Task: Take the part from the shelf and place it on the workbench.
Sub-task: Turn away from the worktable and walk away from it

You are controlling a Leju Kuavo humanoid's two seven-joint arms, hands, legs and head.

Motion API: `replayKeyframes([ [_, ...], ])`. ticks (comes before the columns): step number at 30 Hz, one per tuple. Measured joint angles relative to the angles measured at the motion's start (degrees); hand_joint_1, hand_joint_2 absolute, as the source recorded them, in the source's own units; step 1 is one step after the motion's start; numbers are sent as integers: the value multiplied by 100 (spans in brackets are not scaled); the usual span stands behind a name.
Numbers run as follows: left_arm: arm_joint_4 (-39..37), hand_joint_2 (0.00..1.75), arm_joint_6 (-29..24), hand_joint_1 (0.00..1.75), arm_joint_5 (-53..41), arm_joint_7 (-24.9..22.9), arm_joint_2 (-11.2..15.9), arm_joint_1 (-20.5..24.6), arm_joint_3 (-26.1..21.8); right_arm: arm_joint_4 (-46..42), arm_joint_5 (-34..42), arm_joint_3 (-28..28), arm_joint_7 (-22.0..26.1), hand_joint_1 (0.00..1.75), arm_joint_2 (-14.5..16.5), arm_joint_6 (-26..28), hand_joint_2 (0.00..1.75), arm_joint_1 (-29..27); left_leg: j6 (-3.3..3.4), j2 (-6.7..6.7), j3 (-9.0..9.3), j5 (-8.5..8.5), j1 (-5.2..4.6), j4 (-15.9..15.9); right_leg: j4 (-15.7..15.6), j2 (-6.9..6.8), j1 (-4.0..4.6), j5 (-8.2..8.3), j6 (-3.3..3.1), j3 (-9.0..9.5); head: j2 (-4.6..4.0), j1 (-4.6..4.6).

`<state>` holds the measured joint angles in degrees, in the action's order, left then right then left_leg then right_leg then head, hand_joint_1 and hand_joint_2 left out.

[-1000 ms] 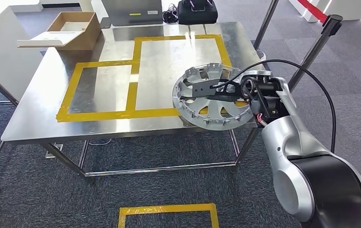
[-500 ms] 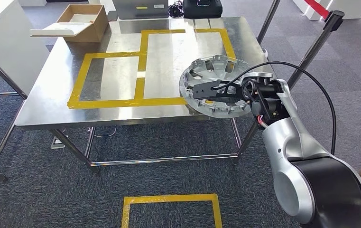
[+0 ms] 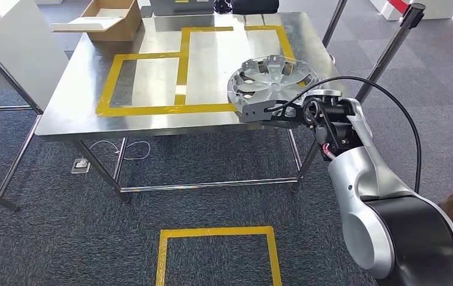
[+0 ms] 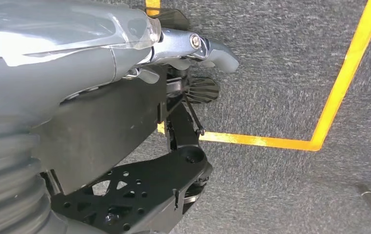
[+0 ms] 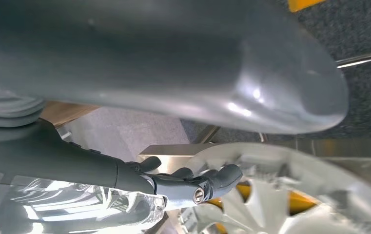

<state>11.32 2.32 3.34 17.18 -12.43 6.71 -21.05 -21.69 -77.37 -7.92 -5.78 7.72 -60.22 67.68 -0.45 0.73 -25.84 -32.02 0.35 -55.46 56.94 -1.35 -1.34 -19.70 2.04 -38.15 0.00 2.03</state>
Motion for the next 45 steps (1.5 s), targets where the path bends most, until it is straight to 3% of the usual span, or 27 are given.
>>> replayKeyframes([
  [2,-3,175,3,0,-3,0,-5,-15,-1,4,-2,8,6,0,-6,0,0,-1,124,-12,-119,105,2,-7,-1,9,-24,-11,70,-63,0,-2],
  [4,-7,175,16,0,-15,0,-11,-21,-1,8,-14,29,16,0,-21,0,0,3,241,-26,-269,263,10,1,360,40,-30,-445,107,-221,0,-24],
  [6,-7,175,29,0,-27,0,-13,-18,-1,13,-24,48,25,0,-36,0,0,-2,296,-28,-442,414,-17,-8,1119,68,-17,-1006,121,-410,0,-45],
  [7,-6,175,34,0,-33,0,-14,-14,0,16,-26,54,26,0,-45,0,0,-9,308,-27,-533,487,-35,-16,1478,76,-11,-1130,119,-458,0,-46],
  [9,-5,175,59,0,-44,-3,-14,-2,1,24,-29,64,28,0,-61,0,0,-23,319,-26,-710,612,-73,-45,1703,84,5,-1004,76,-306,0,-47],
  [11,-4,175,108,0,-50,-15,-21,20,2,26,-33,72,28,0,-72,0,0,-19,316,-26,-850,712,-103,-85,1133,83,46,-795,-24,236,0,-45],
  [13,-1,175,137,0,-51,-30,-31,37,2,24,-34,81,28,0,-75,0,0,2,283,-30,-936,794,-128,-118,332,69,97,-864,-108,801,0,-39],
  [15,2,175,138,0,-52,-36,-30,43,2,25,-29,92,29,0,-86,0,0,10,220,-41,-982,883,-126,-125,-13,59,137,-950,-156,984,0,-39],
  [17,3,175,137,0,-52,-37,-20,46,2,29,-10,104,45,0,-104,0,0,1,150,-44,-1038,879,-110,-146,-39,46,126,-860,-225,916,0,-44],
  [18,4,175,136,0,-52,-37,-16,51,3,31,3,111,58,0,-109,0,0,-7,115,-43,-1087,749,-103,-233,-49,35,110,-794,-264,860,0,-34],
  [20,6,175,133,0,-52,-38,-11,70,3,35,25,131,85,0,-115,0,0,-43,47,-44,-1245,230,-75,-719,-57,18,90,-649,-312,703,0,-15],
  [22,7,87,133,0,-58,-44,-7,95,5,44,26,150,96,0,-123,0,0,-135,-5,-47,-1379,-180,-35,-1424,-52,16,89,-506,-310,522,0,-6],
  [23,7,44,133,0,-62,-49,-4,102,8,50,24,155,96,0,-128,0,0,-196,-23,-50,-1377,-193,-16,-1660,-48,14,87,-438,-297,430,0,-6],
  [24,7,0,132,0,-65,-51,-2,103,9,55,25,162,96,0,-134,0,0,-257,-37,-52,-1301,-86,3,-1731,-43,13,83,-375,-279,342,0,-6],
  [26,7,0,125,0,-63,-35,2,90,12,60,45,191,92,0,-150,0,0,-350,-53,-49,-896,217,37,-1343,-20,14,69,-257,-227,175,0,-4],
  [27,7,0,121,0,-60,-14,4,74,12,60,63,211,90,0,-161,-1,0,-380,-54,-42,-593,241,45,-944,4,16,69,-208,-193,103,0,-2],
  [29,6,0,128,0,-55,44,6,42,12,60,118,256,97,0,-192,-2,0,-446,-20,-21,-159,78,37,-273,38,15,74,-112,-113,13,0,-4],
  [30,5,0,141,0,-53,72,7,27,11,60,155,282,112,0,-208,-2,0,-496,12,-15,-82,1,20,-108,31,12,72,-67,-74,-1,0,-5],
  [32,4,0,180,0,-45,122,7,-2,11,60,247,356,159,0,-239,-2,0,-645,116,-15,-130,38,6,-63,-11,8,45,4,8,-5,0,-6],
  [33,4,0,193,0,-40,138,7,-13,10,60,300,396,179,0,-258,-2,0,-725,172,-21,-153,88,6,-55,36,18,33,-46,39,-38,0,-12],
  [35,4,0,204,0,-29,160,5,-28,9,63,426,502,227,0,-314,-2,0,-914,261,-29,-225,196,15,-48,507,53,24,-398,82,-240,0,-31],
  [37,4,0,233,0,-7,187,6,-55,7,74,582,643,294,0,-374,-2,0,-1187,295,-20,-311,277,3,-56,1311,82,28,-840,102,-519,0,-46],
  [38,4,0,258,0,7,206,8,-71,4,81,659,717,333,0,-401,-2,0,-1355,301,-12,-345,307,-5,-61,1592,90,28,-952,102,-584,0,-49],
  [39,4,0,285,0,20,222,9,-83,2,90,734,793,359,0,-422,-2,0,-1526,302,-7,-373,328,-14,-65,1658,93,29,-964,88,-540,0,-52],
  [40,4,0,306,0,33,238,9,-89,-2,97,813,872,388,0,-439,-2,44,-1690,301,-5,-389,341,-25,-69,1485,93,33,-884,61,-378,0,-55],
  [43,4,0,356,0,73,271,5,-93,-14,110,1108,1131,483,0,-493,-2,175,-2094,277,-14,-412,348,-68,-83,330,73,76,-576,-67,360,0,-54],
  [45,4,0,394,0,84,288,7,-102,-27,123,1302,1326,559,0,-522,-2,175,-2372,249,-17,-436,337,-89,-103,16,54,103,-553,-99,525,0,-49],
])
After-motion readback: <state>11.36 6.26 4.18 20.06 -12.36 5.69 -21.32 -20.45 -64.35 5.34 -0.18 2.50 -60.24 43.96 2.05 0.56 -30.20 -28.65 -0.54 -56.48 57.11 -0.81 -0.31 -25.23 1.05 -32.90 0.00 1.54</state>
